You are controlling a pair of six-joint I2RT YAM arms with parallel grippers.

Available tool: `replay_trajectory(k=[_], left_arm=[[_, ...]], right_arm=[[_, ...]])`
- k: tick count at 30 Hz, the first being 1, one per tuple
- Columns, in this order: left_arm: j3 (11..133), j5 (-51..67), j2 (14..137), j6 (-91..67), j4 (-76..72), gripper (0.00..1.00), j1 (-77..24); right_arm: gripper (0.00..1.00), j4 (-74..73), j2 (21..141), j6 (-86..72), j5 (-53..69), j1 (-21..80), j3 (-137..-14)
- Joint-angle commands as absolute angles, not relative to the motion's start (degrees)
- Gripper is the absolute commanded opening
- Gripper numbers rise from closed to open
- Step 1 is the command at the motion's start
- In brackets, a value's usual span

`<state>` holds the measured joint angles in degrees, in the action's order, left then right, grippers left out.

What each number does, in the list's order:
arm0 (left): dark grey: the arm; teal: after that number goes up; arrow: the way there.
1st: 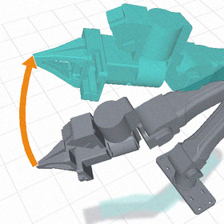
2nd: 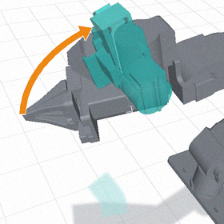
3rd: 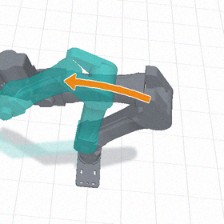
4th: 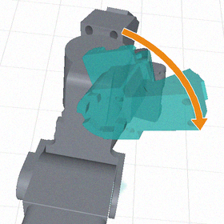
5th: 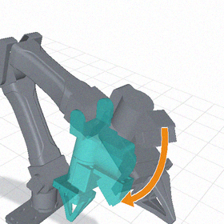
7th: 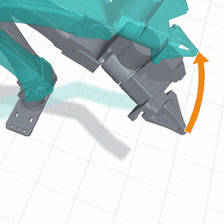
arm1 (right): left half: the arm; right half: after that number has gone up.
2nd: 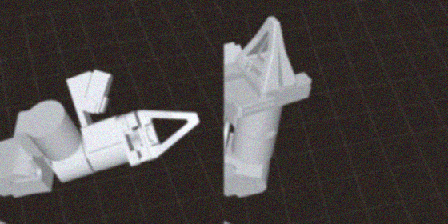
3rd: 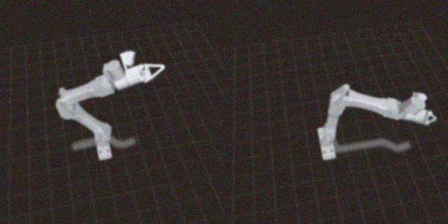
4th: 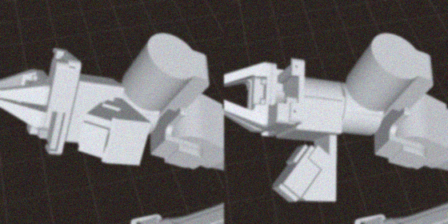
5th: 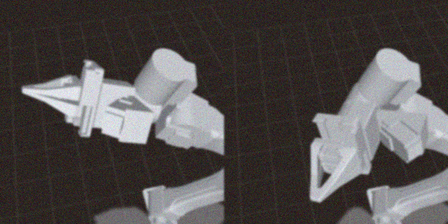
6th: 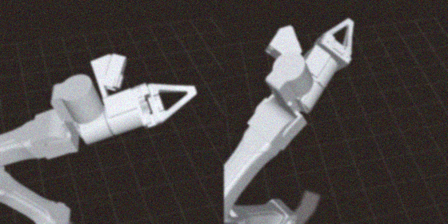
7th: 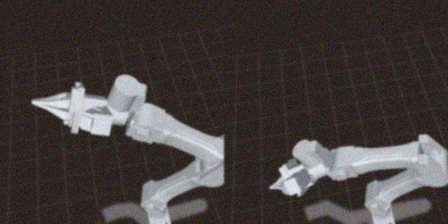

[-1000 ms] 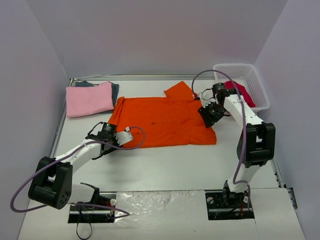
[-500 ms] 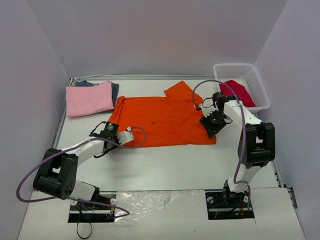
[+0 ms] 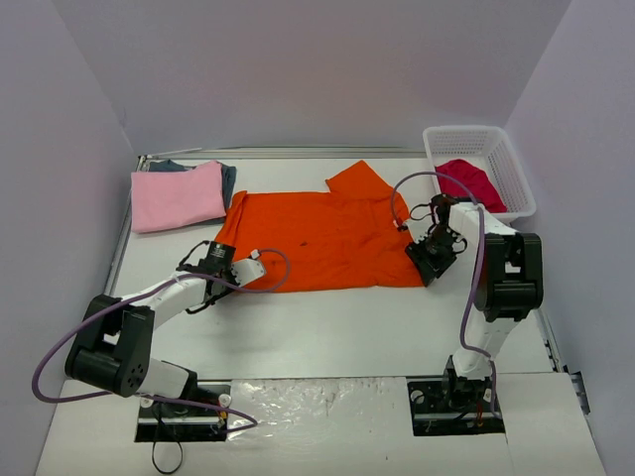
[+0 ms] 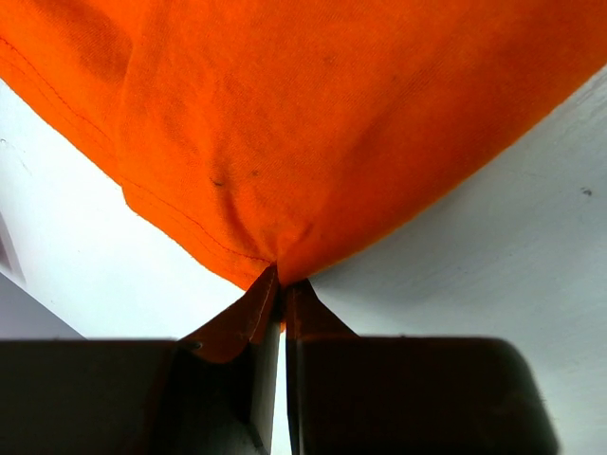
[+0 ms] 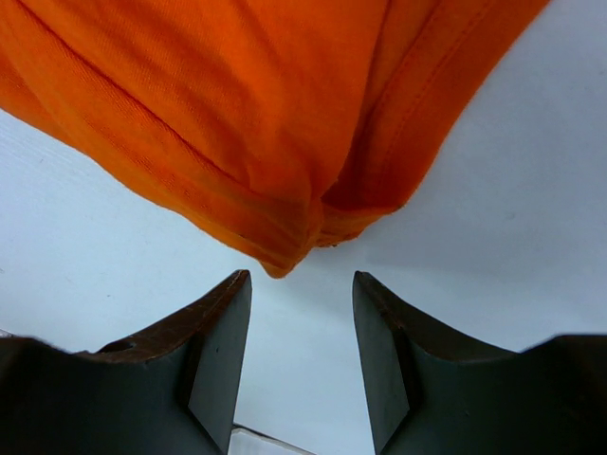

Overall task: Fold and stack the t-shirts
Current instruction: Fold the flattened tshirt in 1/3 of the way

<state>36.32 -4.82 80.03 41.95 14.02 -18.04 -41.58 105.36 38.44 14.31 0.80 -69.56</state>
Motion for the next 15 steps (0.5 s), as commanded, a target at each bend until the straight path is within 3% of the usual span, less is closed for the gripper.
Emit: replay_trajectory(k=[1,10,13,15], left_arm=[[37.97,-5.27,78.31,40.52,15.21,0.02,-18.11],[38.50,-5.10,79.45,39.38,14.85,0.02,-18.19],[38.58,-5.19,79.63,39.20,14.68,0.02,-18.19],[38.76,-5.19,79.54,38.68,14.68,0.02,-18.11]], right_arm=[[0.43,-45.00,106.34,40.34,15.12,0.97,-68.91],[0.43,-45.70,108.28,41.75,17.22,1.05,-68.03],[0.37,-45.70,108.72,42.10,18.10,1.05,-67.76],[0.25,-45.70,108.98,42.36,18.63,0.97,-67.50]])
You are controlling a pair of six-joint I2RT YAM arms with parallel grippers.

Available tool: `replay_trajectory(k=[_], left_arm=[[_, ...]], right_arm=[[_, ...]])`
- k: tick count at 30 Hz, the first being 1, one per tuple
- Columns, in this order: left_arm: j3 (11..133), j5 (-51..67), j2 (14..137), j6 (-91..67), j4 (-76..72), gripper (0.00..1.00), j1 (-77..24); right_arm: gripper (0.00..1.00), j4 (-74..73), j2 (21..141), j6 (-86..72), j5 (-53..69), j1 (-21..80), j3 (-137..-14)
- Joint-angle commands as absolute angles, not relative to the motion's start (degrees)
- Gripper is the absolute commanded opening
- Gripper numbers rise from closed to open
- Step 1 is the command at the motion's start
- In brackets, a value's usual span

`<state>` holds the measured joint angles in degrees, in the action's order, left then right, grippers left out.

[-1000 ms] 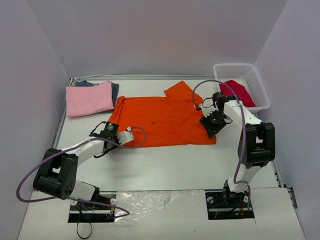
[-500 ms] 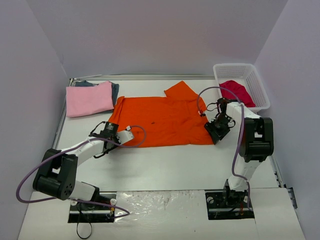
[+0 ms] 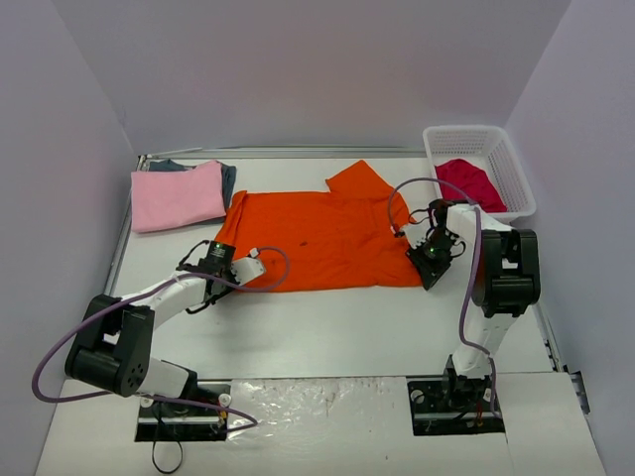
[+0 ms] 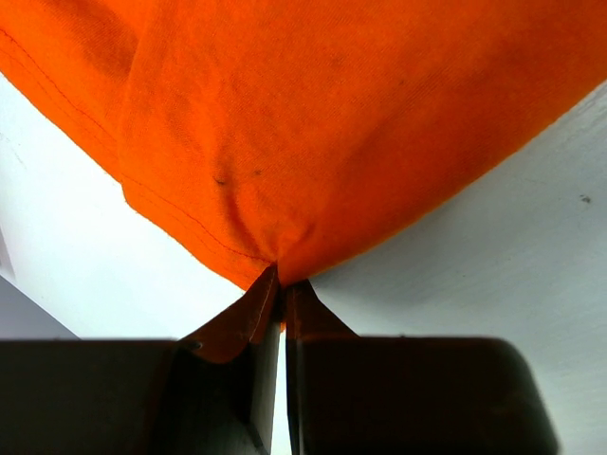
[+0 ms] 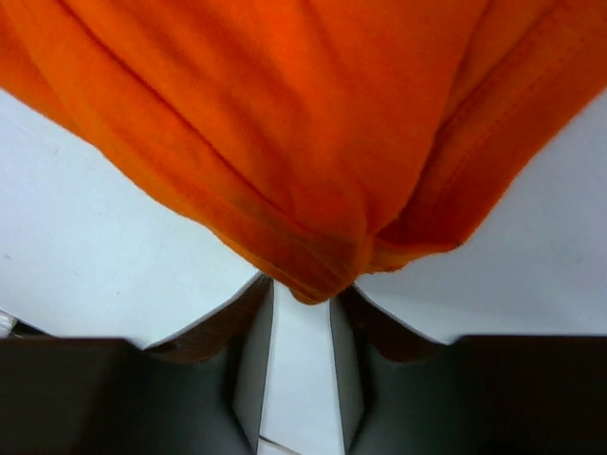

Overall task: Fold and stack the t-shirts
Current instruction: Fold the flattened tshirt in 1/3 of the way

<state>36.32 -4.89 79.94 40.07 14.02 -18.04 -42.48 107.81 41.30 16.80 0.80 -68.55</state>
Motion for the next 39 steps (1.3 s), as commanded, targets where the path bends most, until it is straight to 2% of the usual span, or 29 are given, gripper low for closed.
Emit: replay_trajectory(k=[1,3,4,12,21,27,39], left_arm=[[38.85,-5.01,79.54,38.58,14.59,0.02,-18.19],[39.11,-4.83,79.63,38.24,14.68,0.02,-18.11],[39.37,-4.83,79.63,38.23,14.76,0.02,-18.19],[39.81,-6.33,77.61,38.67,16.08,0.02,-18.11],[42.18,-8.35,69.18,40.34,22.58,0.02,-17.93],[46.31,-6.33,63.29,40.34,31.45,0.02,-17.58],[50.10,-0.79,54.06,42.36,51.05,0.03,-17.93]], right_arm=[[0.12,-45.70,109.16,42.45,18.98,1.05,-67.41],[0.01,-45.70,109.42,42.63,18.90,1.05,-67.32],[0.00,-45.70,109.34,42.63,18.81,0.97,-67.24],[0.00,-47.46,105.65,43.77,16.70,0.26,-68.02],[0.00,-54.31,102.22,47.02,15.64,-4.74,-73.73],[0.00,-57.91,98.71,49.22,15.91,-5.54,-75.32],[0.00,-63.36,86.84,52.99,16.26,-5.98,-68.73]])
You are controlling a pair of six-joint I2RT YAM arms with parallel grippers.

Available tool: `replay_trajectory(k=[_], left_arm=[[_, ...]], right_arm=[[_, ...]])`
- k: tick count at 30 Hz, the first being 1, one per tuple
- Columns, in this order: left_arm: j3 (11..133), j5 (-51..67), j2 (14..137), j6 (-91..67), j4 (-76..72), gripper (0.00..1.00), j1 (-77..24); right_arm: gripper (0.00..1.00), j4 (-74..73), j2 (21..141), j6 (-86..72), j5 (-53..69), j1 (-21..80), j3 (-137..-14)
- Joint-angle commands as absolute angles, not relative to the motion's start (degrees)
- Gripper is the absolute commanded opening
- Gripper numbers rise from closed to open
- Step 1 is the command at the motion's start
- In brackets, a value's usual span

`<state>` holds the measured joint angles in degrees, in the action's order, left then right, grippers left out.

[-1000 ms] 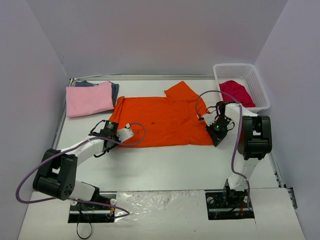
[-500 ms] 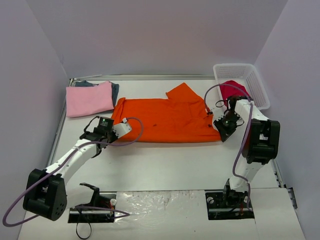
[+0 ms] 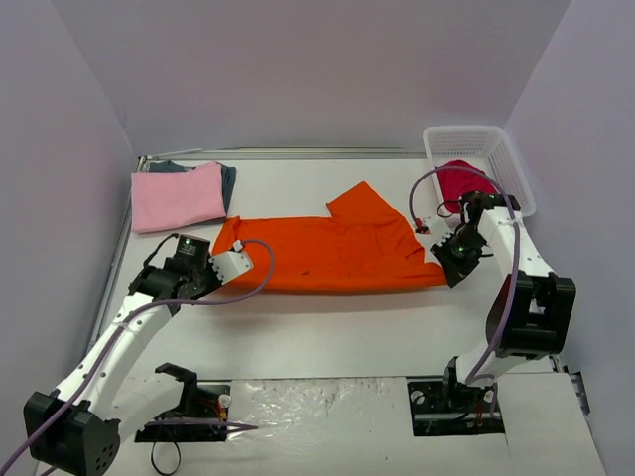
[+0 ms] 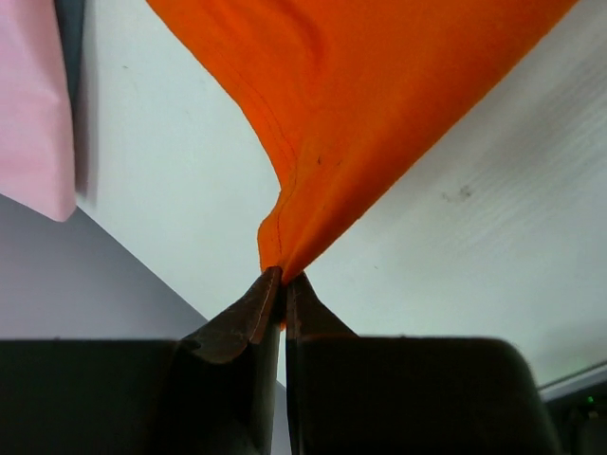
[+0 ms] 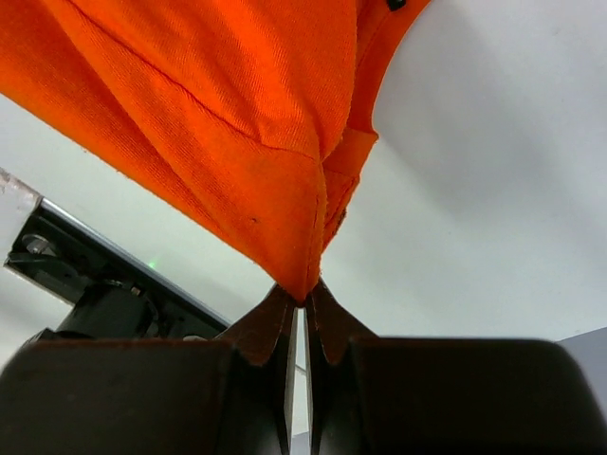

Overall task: Fold and stack the t-shirts
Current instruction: Fold the flattened tshirt in 1/3 of the way

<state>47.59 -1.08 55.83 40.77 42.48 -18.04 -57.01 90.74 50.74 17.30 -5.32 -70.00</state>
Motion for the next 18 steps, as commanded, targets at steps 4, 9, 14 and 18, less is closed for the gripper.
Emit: replay_trajectory(k=[4,9,14,18], left_arm=[[49.66,1.48,52.47,43.15,54.75,0.02,-18.02],[49.74,6.05,52.12,44.30,60.28,0.03,-18.10],[50.10,9.05,53.61,45.52,64.67,0.13,-18.11],[51.59,11.16,55.10,46.84,68.81,0.26,-18.19]], right_arm=[[0.00,-64.95,83.16,53.96,16.00,-5.98,-66.02],[0.00,-66.88,80.95,54.93,16.26,-6.06,-63.46],[0.08,-67.85,78.40,55.46,16.26,-6.06,-61.44],[0.36,-67.85,77.35,55.63,15.47,-6.06,-61.17]])
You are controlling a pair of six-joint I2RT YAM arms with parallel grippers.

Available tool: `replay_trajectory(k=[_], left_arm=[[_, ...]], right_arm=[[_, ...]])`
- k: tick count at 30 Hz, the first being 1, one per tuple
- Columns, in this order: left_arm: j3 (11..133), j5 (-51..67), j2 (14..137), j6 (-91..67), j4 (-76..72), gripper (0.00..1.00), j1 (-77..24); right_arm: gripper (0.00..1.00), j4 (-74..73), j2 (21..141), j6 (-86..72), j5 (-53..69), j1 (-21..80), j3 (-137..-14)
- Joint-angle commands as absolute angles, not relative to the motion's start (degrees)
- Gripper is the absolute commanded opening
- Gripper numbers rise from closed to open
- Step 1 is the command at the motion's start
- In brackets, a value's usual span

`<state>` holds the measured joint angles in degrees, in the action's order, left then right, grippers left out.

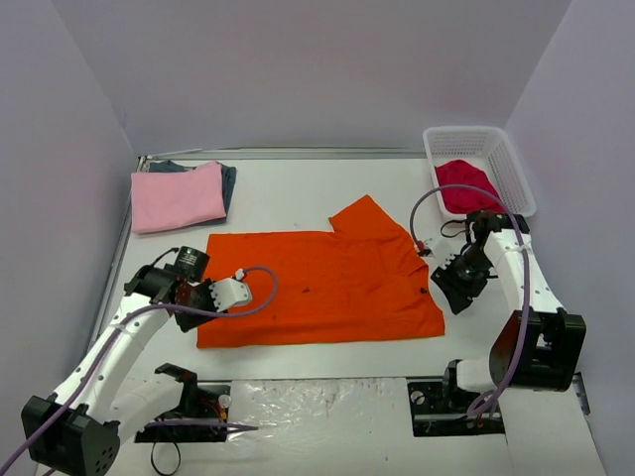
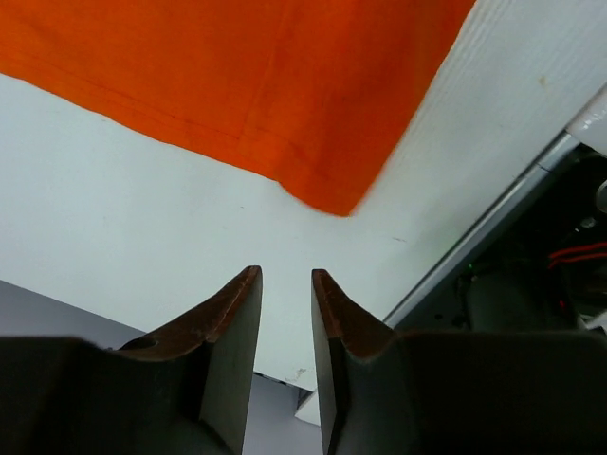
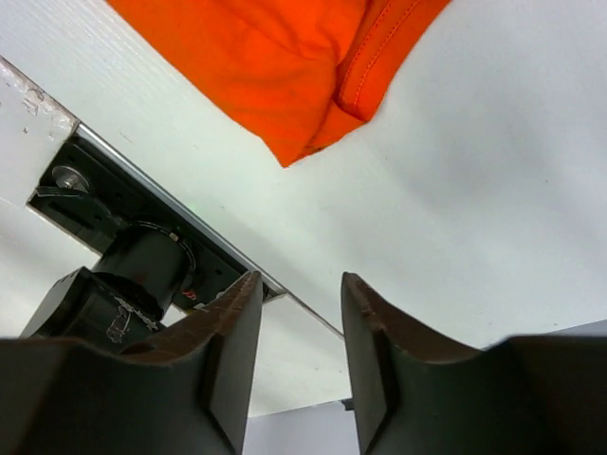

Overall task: Fold and stack the t-shirts
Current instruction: Fold the flattened tshirt in 1/3 of the way, then grap the side of the flattened tshirt furthest away from the robot with both arms

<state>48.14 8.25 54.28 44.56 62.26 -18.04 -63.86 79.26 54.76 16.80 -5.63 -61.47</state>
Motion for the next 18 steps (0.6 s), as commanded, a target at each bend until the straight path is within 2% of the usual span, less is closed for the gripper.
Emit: replay_trajectory(k=[1,7,13,15,18], left_arm=[[52.64,11.86,55.46,47.11,69.43,0.27,-18.19],[57.30,11.52,56.78,48.17,71.99,0.30,-18.02],[60.20,12.13,58.96,38.10,57.25,0.32,-14.60],[61.78,13.96,63.88,33.60,49.77,0.35,-10.84],[67.48,19.92,74.24,25.68,46.23,0.35,-5.73]], right_arm=[[0.36,-67.85,77.43,55.63,15.03,-6.06,-61.43],[0.40,-67.85,79.98,54.93,14.33,-6.06,-67.31],[0.40,-65.84,88.05,53.45,21.17,-6.06,-81.52],[0.41,-65.22,92.69,52.91,25.72,-5.80,-85.32],[0.40,-64.16,100.59,50.46,30.91,-5.36,-93.84]])
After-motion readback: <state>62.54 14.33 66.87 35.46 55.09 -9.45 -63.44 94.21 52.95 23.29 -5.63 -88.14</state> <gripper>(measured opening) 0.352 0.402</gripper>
